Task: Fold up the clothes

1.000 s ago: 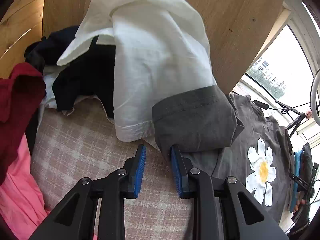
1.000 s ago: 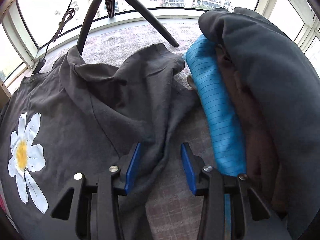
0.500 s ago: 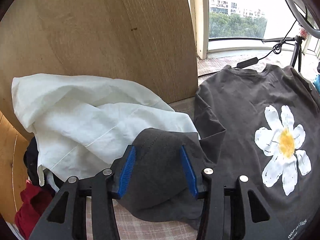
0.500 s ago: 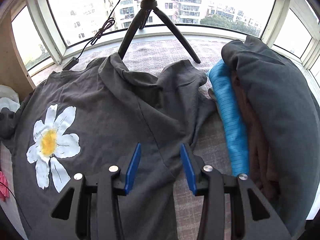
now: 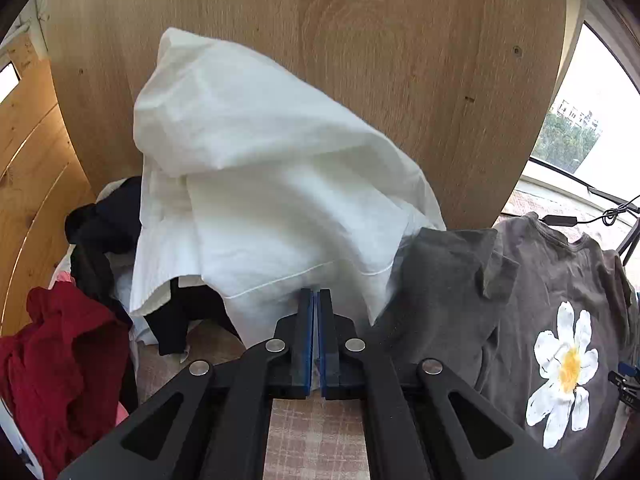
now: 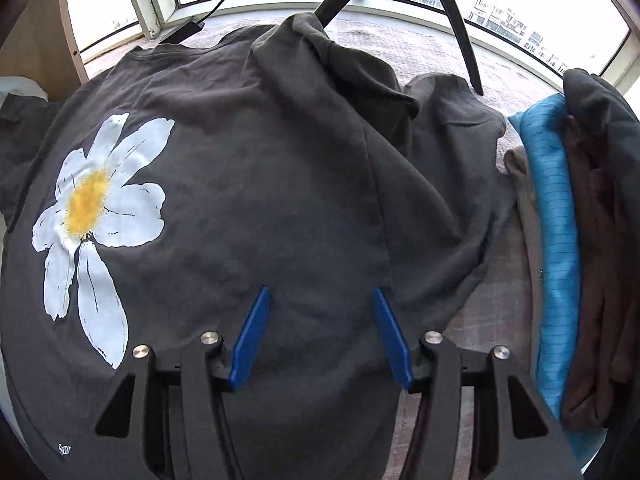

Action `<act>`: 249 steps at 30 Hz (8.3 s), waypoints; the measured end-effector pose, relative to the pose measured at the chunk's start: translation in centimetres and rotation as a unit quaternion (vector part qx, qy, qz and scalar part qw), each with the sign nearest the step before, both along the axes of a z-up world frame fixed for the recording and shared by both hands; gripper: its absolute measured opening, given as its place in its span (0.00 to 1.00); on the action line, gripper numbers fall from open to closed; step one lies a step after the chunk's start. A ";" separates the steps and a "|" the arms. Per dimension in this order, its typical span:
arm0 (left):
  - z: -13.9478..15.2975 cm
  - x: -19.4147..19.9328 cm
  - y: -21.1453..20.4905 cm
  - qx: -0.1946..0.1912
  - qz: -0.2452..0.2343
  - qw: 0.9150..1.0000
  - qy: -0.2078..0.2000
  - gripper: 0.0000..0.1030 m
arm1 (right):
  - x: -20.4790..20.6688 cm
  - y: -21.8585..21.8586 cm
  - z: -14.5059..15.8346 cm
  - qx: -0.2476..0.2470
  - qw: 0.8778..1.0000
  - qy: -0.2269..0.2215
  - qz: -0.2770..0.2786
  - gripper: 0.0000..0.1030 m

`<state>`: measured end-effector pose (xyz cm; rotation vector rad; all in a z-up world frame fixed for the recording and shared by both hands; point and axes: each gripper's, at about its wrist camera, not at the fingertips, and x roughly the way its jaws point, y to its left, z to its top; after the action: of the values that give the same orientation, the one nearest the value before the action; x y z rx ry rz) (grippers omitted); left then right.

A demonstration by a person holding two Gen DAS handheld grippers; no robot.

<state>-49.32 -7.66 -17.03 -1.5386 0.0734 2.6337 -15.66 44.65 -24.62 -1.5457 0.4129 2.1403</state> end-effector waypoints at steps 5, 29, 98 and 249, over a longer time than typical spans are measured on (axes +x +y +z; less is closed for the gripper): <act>1.2 2.2 -0.7 0.008 -0.008 1.000 0.015 0.09 | -0.1 0.1 -0.1 0.005 1.000 -0.007 0.006 0.57; -2.5 42.7 -7.2 0.111 -0.066 0.978 -0.161 0.22 | 25.1 -8.7 6.8 -0.108 0.989 0.095 -0.038 0.28; -6.9 4.2 -3.9 0.194 -0.078 0.976 -0.058 0.12 | -37.5 -22.1 6.6 -0.174 0.877 0.048 0.445 0.29; -7.9 12.3 5.5 0.054 -0.271 0.958 -0.081 0.24 | -31.5 -12.8 0.5 -0.195 0.923 0.065 0.326 0.32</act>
<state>-37.04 -2.12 -24.95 -1.4380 0.2904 2.0484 -47.17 31.84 -24.13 -1.9742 0.4265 2.8105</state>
